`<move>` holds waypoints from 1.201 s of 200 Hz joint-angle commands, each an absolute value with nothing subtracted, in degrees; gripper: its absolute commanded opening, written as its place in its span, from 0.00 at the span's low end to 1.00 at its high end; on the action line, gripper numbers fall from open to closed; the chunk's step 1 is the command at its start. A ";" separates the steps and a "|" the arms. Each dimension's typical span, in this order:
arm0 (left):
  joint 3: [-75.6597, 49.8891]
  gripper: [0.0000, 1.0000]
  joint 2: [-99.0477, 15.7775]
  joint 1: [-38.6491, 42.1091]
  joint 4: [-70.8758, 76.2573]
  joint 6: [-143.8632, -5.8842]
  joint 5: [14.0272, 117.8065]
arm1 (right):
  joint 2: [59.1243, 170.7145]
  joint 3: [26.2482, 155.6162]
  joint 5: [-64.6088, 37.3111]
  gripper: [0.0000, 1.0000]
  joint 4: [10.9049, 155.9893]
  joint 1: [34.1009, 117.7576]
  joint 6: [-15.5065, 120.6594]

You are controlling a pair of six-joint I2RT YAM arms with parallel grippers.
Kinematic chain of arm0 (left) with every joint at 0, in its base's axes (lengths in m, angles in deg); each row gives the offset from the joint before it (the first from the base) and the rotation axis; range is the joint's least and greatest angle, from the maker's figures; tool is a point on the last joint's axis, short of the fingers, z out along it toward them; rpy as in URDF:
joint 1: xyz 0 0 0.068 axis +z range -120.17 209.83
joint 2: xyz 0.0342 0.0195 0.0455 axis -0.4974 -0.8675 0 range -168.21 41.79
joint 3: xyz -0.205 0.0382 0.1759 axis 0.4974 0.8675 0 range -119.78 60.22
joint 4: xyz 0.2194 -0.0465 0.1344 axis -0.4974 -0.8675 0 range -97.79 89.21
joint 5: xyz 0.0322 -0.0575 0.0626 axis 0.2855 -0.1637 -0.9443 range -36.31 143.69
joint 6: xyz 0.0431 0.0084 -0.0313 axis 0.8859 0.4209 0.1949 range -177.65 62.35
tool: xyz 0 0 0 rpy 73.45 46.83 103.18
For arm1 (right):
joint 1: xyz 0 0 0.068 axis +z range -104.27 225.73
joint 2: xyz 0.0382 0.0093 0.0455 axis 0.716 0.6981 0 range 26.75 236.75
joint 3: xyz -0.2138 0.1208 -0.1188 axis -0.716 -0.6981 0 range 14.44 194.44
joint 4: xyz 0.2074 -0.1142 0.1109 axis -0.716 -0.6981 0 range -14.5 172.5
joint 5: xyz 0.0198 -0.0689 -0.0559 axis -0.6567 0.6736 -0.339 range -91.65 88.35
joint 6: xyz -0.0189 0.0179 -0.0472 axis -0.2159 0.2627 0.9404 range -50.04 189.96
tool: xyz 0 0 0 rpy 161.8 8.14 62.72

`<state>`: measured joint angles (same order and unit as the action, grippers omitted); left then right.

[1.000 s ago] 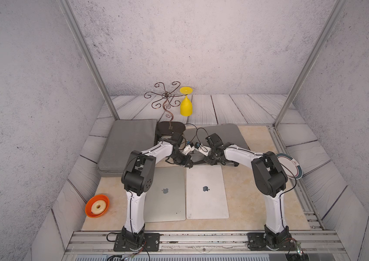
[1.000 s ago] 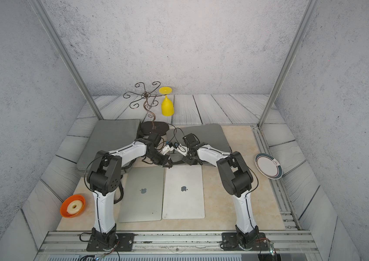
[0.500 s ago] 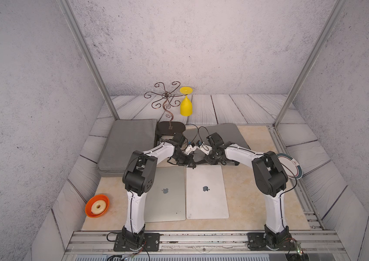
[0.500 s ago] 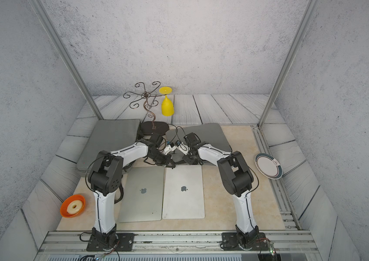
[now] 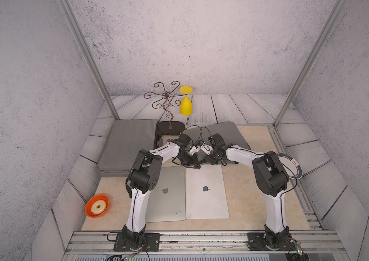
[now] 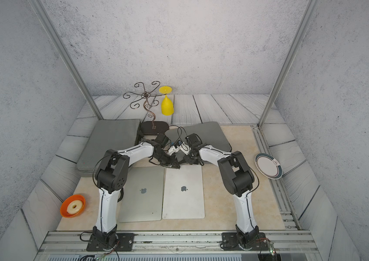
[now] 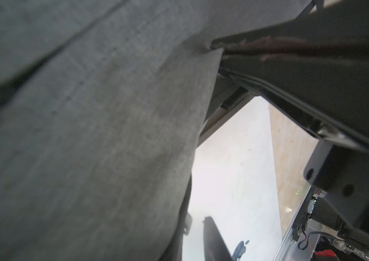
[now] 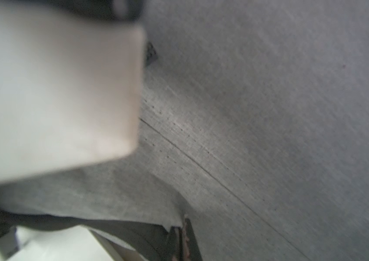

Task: Open the zippered laptop bag and take out the laptop
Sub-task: Unzip the zipper on the zippered laptop bag.

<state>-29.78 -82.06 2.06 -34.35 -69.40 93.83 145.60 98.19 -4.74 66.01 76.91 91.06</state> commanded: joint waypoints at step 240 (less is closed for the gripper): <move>-19.42 0.49 -74.67 7.63 -15.23 -94.09 85.01 | 124.81 75.10 -24.44 0.57 78.47 76.32 67.16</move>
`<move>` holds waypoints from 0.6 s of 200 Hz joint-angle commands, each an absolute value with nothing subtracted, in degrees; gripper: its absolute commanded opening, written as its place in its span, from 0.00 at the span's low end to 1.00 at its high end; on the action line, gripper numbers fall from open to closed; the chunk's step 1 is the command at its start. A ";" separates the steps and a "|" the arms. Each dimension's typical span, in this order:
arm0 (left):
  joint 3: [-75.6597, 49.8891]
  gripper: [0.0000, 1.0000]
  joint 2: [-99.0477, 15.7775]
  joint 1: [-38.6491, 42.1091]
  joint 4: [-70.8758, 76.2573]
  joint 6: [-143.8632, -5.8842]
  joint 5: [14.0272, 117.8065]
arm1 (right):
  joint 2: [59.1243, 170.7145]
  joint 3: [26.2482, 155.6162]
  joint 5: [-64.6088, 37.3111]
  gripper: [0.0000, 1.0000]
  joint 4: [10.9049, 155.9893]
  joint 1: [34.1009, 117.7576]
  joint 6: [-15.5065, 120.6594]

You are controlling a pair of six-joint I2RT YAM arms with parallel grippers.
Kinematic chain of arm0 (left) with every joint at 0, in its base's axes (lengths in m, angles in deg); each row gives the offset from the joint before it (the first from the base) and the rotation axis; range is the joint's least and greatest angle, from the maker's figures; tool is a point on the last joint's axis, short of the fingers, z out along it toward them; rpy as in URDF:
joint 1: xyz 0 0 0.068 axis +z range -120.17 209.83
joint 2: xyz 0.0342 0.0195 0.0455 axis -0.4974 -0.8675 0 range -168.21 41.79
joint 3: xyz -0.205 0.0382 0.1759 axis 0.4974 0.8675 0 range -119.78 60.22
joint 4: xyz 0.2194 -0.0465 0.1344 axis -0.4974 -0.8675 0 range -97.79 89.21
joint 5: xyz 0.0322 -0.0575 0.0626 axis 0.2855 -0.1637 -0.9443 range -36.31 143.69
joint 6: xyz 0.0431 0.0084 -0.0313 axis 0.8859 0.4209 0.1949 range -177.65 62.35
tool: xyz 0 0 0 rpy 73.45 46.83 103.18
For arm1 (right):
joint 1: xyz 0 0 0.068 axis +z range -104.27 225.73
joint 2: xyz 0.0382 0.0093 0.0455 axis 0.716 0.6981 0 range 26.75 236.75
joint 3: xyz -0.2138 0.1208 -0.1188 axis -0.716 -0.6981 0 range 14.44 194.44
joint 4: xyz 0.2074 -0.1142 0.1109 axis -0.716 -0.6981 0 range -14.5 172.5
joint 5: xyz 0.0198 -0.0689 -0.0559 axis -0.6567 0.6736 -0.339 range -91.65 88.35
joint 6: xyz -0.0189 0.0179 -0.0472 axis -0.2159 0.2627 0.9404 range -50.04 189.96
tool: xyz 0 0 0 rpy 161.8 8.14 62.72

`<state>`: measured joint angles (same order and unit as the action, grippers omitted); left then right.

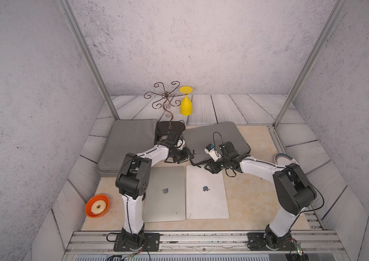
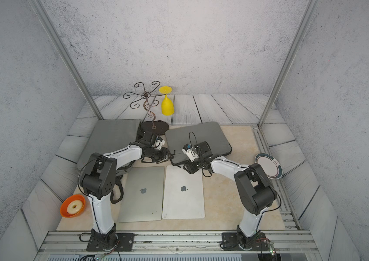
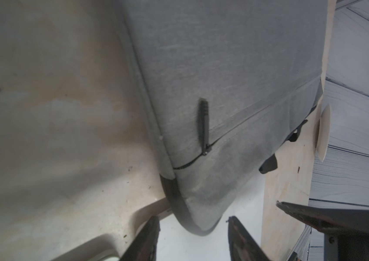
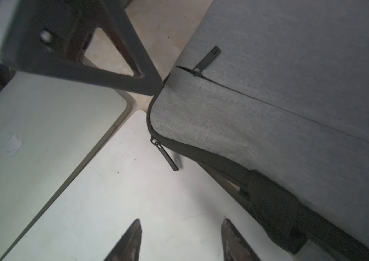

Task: Open the zippered laptop bag and take out the laptop
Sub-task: Unzip the zipper on the zippered laptop bag.

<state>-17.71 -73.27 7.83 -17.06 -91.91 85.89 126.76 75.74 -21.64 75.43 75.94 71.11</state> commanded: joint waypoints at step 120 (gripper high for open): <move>-21.51 0.04 -75.94 7.55 -14.12 -94.96 87.63 | 138.31 83.24 -30.31 0.47 79.30 76.70 63.46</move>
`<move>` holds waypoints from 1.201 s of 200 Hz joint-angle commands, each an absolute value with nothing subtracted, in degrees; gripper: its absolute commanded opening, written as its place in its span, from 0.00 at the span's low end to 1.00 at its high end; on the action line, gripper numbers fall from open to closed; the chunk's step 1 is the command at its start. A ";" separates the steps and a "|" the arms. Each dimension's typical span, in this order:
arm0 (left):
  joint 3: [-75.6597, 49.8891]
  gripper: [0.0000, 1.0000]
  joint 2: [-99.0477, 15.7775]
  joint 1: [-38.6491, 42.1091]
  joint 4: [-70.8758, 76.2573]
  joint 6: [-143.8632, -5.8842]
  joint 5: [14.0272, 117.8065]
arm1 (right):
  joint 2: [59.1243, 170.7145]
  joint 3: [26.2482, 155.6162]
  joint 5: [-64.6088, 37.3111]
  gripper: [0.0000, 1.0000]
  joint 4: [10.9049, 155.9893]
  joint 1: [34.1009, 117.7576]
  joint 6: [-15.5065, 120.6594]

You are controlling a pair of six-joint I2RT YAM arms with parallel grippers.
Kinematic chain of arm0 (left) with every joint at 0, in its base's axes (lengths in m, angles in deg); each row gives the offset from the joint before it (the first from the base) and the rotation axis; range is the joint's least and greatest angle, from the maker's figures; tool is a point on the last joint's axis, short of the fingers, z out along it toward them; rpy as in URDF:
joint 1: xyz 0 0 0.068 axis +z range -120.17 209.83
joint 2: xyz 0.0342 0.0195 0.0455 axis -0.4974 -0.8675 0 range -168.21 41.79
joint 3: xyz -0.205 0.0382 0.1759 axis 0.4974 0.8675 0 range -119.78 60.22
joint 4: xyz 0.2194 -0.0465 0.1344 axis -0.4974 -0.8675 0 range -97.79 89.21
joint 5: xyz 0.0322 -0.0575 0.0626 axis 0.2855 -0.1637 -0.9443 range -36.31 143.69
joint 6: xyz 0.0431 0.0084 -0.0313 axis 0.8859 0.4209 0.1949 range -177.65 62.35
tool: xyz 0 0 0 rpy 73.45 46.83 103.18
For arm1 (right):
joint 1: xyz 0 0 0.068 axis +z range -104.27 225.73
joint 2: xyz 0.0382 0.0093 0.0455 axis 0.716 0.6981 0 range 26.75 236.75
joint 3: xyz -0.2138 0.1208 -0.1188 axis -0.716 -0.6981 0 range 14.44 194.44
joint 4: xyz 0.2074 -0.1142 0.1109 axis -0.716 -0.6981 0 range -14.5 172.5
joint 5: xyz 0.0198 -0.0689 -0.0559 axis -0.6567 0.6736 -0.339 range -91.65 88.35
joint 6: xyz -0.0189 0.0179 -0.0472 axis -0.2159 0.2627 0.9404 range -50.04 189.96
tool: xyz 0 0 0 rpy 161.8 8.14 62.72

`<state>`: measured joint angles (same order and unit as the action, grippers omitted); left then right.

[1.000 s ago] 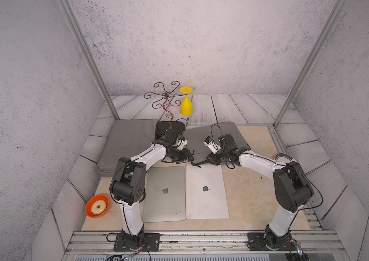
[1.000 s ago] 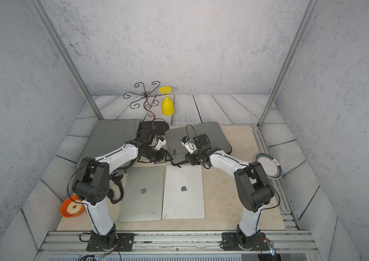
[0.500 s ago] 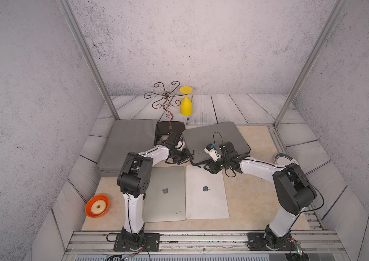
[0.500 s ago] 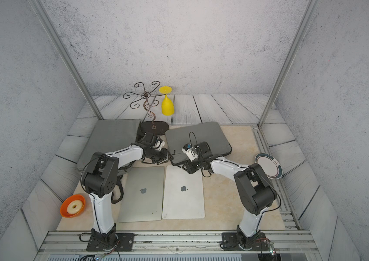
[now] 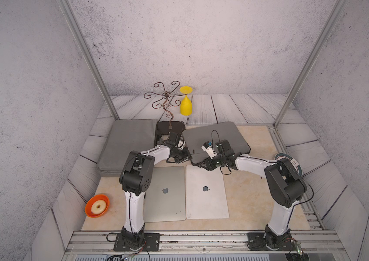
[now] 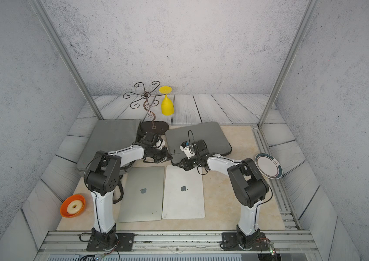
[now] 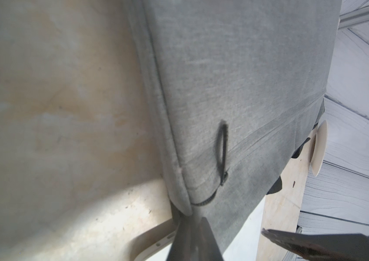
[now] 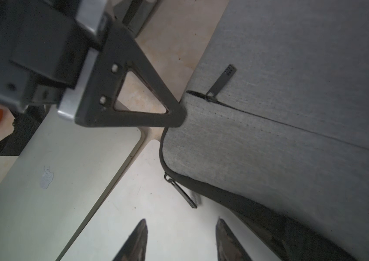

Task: Open the zippered laptop bag and take out the laptop
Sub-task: Unzip the zipper on the zippered laptop bag.

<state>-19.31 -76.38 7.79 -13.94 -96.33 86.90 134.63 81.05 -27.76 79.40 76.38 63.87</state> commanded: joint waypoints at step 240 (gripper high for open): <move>-27.12 0.00 -76.24 8.09 -19.14 -90.49 87.19 | 142.05 84.93 -29.61 0.02 79.70 77.19 69.61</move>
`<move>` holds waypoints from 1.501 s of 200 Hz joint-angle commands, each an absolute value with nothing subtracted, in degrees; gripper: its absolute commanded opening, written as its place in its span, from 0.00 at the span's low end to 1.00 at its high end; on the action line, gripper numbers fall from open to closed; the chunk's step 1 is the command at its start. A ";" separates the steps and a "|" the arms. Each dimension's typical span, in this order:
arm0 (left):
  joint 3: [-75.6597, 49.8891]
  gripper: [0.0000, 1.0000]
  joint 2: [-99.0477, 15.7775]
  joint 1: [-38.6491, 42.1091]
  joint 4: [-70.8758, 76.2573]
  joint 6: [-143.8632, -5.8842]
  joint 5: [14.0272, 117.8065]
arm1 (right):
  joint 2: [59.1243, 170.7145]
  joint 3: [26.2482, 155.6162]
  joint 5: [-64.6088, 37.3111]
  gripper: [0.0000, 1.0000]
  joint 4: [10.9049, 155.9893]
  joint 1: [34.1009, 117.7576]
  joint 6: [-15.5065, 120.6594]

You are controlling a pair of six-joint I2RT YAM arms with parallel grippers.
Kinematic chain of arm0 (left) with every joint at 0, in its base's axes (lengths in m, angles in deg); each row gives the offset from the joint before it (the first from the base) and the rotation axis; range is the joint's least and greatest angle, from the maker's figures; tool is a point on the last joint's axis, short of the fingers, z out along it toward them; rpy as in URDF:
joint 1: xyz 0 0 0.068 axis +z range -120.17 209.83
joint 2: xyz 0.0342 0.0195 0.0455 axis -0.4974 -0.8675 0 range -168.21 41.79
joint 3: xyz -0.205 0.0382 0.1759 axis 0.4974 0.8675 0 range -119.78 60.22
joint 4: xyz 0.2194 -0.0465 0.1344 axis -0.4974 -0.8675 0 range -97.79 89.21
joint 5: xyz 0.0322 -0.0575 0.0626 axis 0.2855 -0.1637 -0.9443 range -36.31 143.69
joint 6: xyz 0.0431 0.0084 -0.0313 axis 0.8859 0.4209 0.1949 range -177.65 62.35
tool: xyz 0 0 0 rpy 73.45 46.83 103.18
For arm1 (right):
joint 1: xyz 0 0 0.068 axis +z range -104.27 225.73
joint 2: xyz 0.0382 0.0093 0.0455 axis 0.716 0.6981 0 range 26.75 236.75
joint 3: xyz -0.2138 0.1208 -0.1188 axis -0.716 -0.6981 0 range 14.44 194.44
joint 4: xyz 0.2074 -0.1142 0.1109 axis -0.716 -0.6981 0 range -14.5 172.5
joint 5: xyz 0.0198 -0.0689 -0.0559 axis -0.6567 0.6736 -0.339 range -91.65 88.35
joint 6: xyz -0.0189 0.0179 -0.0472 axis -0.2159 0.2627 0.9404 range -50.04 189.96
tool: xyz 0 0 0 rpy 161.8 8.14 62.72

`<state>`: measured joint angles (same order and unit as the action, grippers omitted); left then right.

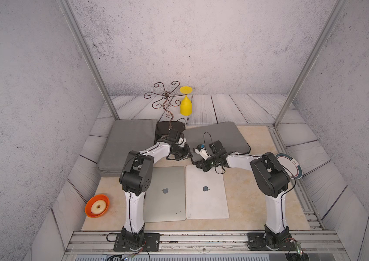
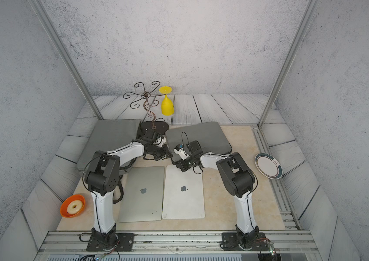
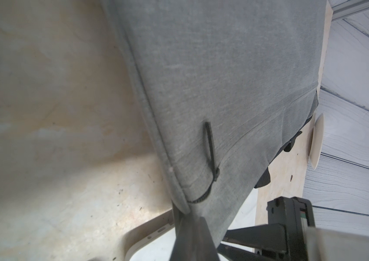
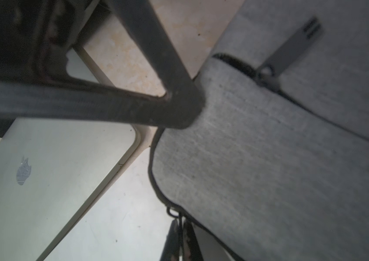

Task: Open the zippered laptop bag and take out the laptop
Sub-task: Unzip the zipper on the zippered laptop bag.

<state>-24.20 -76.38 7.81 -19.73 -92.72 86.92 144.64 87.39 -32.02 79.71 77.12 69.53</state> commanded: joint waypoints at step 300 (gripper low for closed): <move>-27.06 0.00 -74.27 16.56 -25.09 -82.12 83.90 | 127.56 81.90 -0.32 0.00 56.92 55.27 64.66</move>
